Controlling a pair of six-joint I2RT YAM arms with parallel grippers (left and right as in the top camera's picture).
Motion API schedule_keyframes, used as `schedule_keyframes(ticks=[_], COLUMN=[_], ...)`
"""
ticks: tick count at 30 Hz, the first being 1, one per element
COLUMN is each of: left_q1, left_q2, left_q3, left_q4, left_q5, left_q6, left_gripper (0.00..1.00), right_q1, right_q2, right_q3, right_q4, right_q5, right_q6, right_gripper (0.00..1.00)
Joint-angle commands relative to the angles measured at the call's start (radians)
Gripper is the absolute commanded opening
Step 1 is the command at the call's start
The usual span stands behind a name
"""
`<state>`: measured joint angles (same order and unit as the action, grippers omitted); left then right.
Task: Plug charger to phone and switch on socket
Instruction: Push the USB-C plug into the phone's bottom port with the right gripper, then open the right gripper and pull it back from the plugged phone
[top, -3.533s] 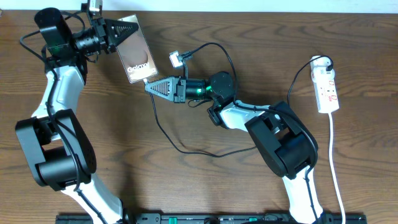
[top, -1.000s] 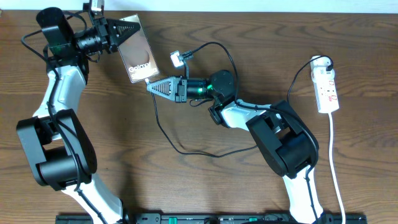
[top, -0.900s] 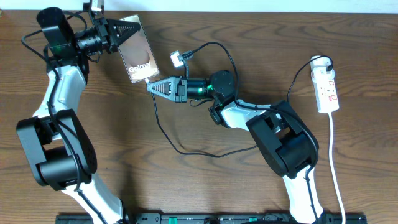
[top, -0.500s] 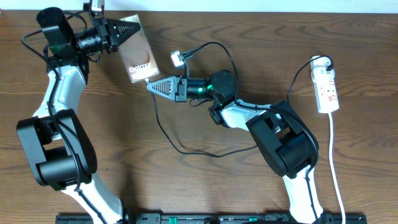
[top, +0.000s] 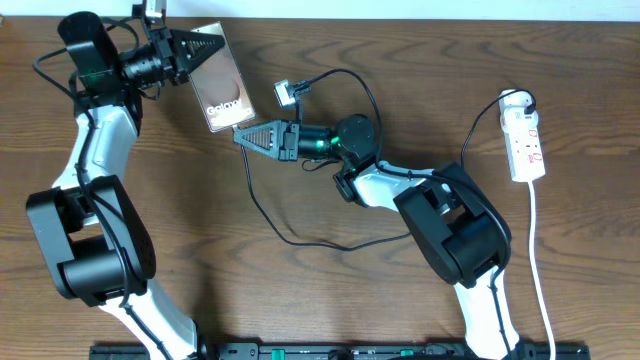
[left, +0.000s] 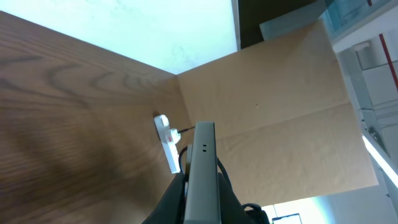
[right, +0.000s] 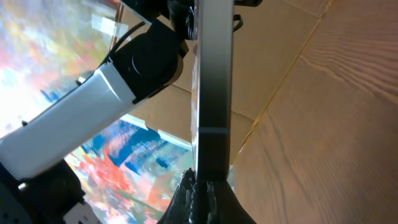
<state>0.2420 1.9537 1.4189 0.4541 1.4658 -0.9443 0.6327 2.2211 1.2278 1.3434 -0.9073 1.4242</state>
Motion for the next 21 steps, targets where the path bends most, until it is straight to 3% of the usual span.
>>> schedule_keyframes(ticks=[1, 18, 20, 21], left_q1=[-0.011, -0.011, -0.01, -0.009], left_q2=[-0.027, -0.027, -0.027, -0.027], left_q3=[0.006, 0.006, 0.006, 0.006], left_q4=[0.004, 0.005, 0.005, 0.005], left_q5=[0.069, 0.096, 0.096, 0.096], left_q6=[0.001, 0.005, 0.005, 0.013], left_gripper=[0.07, 0.07, 0.07, 0.08], right_q1=[-0.003, -0.01, -0.01, -0.01], right_q2=[0.008, 0.008, 0.008, 0.008], right_q3=[0.014, 0.014, 0.014, 0.014], right_q4=[0.008, 0.007, 0.007, 0.006], right_q5=[0.177, 0.201, 0.18, 0.161], right_q6=[0.043, 0.045, 0.045, 0.045], right_gripper=[0.01, 0.02, 0.22, 0.5])
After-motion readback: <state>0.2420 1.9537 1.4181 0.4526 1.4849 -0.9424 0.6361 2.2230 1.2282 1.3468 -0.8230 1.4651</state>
